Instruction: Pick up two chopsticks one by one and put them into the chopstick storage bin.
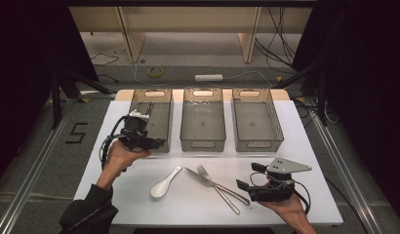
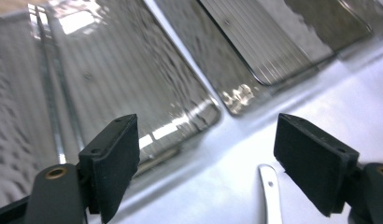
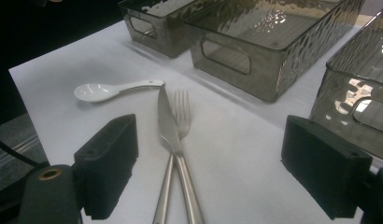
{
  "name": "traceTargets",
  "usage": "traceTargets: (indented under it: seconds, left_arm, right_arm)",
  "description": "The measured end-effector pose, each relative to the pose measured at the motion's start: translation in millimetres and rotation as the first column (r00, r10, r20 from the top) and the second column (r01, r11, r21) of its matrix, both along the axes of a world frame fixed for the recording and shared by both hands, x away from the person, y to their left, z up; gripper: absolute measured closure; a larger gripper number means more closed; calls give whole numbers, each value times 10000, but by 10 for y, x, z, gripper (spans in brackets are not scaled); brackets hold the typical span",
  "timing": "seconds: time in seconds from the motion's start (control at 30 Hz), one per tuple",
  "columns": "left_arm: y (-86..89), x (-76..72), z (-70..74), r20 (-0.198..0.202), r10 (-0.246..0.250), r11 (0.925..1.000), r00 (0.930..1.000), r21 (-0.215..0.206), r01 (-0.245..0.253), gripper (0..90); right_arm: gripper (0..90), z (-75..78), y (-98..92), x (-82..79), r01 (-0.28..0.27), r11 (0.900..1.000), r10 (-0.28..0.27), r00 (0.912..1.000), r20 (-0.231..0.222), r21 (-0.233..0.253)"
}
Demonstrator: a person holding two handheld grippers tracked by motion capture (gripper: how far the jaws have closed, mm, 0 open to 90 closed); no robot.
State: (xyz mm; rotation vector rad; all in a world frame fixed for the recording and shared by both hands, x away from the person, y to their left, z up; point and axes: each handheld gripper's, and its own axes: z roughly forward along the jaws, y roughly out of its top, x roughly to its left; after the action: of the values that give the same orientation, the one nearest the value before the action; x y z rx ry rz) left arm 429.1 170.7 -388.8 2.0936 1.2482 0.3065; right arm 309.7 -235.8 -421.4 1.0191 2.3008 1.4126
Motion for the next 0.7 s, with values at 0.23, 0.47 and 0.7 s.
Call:
traceTargets:
  seconds: [0.23, 0.47, 0.7]
  left_arm:
    - [-113, -110, -61, -416, -546, 9979, 9976, 325, 559, 197]
    - [-189, -211, -139, -729, -961, 9936, 9927, 524, 1001, 187]
    - [-224, -264, -214, -1089, -1246, 9889, 9862, 677, 1324, 185]
  right_arm:
    - [198, -5, 5, -1, -22, 10000, 22, 10000, -12, 6]
    - [198, -13, 3, 6, -33, 10000, 33, 10000, -21, 29]
    - [198, -25, 1, 12, -53, 10000, 53, 10000, -69, 36]
